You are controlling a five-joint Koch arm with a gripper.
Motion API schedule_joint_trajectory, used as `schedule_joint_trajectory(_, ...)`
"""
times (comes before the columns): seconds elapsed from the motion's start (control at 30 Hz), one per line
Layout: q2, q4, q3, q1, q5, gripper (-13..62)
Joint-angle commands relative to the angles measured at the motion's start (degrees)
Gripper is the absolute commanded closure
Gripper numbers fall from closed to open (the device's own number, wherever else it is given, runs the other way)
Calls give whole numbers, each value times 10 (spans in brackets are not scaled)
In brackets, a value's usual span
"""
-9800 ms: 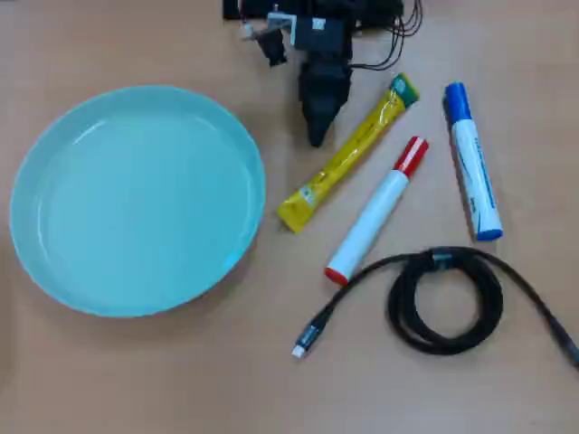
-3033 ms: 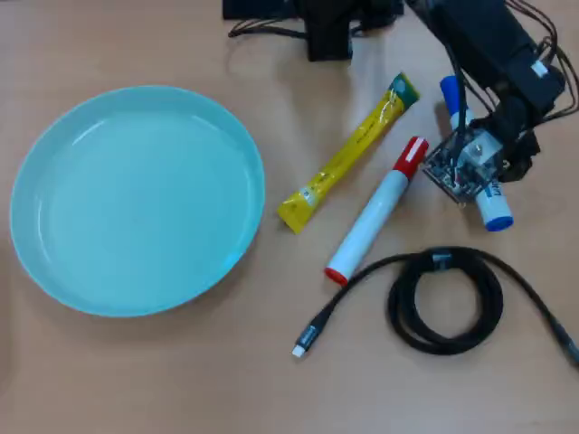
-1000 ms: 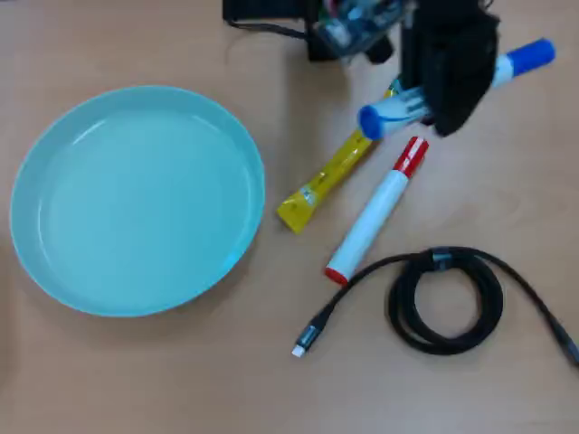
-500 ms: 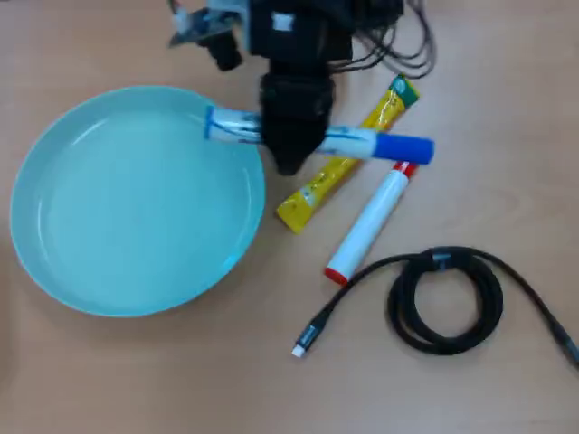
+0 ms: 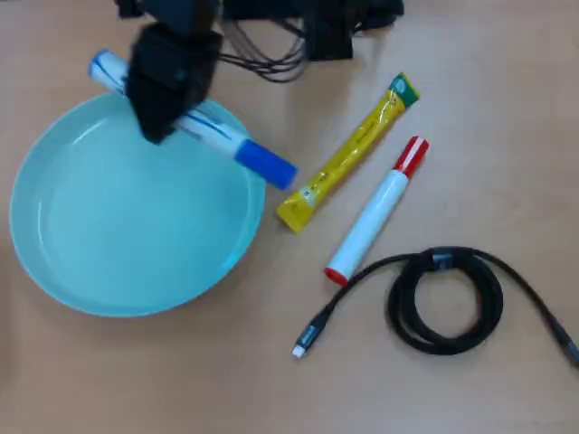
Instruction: Pick up the blue pen, then put it in the green bowl
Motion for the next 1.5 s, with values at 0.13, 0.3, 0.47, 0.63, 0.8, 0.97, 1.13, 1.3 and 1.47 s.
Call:
schedule_joint_trajectory(0.13,-7,-96,-21,76,82,561)
schedule_joint_trajectory(0.3,-77,-126,-20,101,138,560)
schedule_joint_trajectory(0.47,-136,-155,0,111,142,560)
schedule_joint_trajectory(0.63,-153,-212,36,111,143,561)
schedule_joint_trajectory(0.8,-178,-224,47,112,143,561)
schedule_joint_trajectory(0.97,-209,-225,43,110,144,561)
schedule_joint_trajectory(1.13,-212,-225,37,107,143,561)
schedule_joint_trajectory(1.3,-213,-224,31,95,144,560)
schedule_joint_trajectory(1.47,-235,-225,34,83,144,562)
